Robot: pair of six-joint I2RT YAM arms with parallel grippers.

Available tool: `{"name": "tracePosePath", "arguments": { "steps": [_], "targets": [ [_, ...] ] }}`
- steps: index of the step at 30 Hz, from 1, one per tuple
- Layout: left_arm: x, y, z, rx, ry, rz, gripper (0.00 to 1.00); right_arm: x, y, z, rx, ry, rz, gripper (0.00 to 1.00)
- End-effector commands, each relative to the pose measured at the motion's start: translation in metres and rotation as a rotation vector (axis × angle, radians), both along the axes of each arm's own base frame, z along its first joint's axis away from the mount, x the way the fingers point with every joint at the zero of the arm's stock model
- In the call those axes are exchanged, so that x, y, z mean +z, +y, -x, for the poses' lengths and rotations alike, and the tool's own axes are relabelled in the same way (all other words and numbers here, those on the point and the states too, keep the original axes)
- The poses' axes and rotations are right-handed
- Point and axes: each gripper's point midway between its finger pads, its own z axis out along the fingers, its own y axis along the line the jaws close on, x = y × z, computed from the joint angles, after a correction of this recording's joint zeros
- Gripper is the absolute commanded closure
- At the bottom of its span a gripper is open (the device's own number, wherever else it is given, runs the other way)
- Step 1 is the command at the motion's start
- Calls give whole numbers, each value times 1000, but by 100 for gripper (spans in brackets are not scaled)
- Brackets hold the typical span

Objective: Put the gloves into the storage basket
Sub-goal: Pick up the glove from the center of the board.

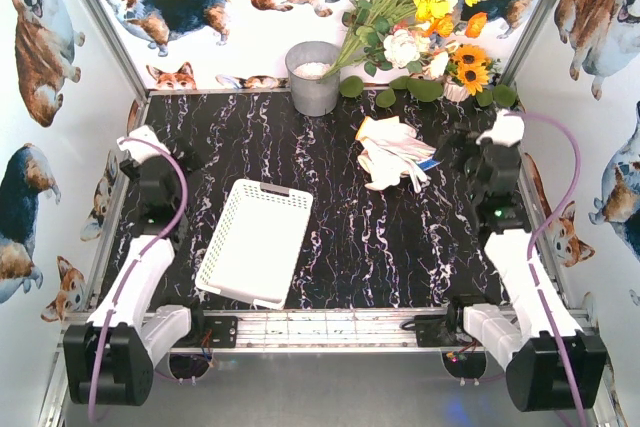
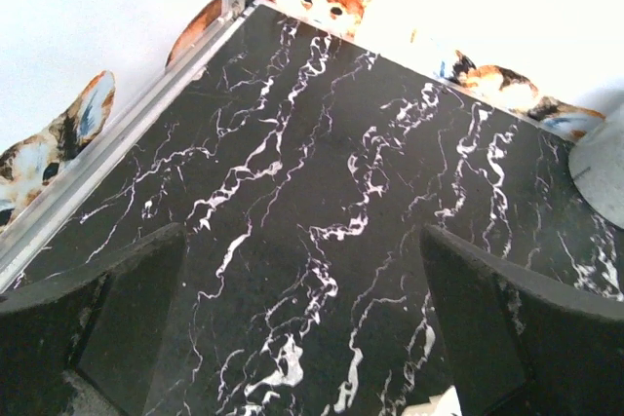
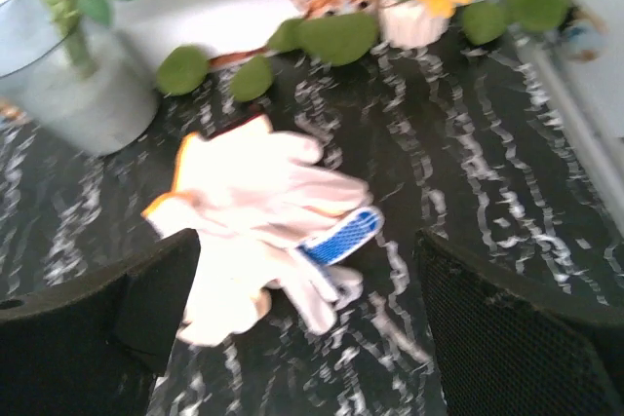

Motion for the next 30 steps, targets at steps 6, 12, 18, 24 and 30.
{"name": "tracePosePath", "arguments": {
  "steps": [6,12,18,24,30],
  "targets": [
    [47,-55,2,-329,244,-34,0,-26,130,27,395,465,-21,11],
    [60,-93,-3,-500,205,-112,0,-70,180,42,503,639,88,18],
    [50,-89,-1,-468,209,-102,0,-92,173,5,404,629,207,30],
    [49,-82,4,-435,199,-114,0,-96,187,-58,339,575,287,41],
    [50,-81,6,-430,202,-109,0,-107,190,-108,267,516,389,44]
  ]
}}
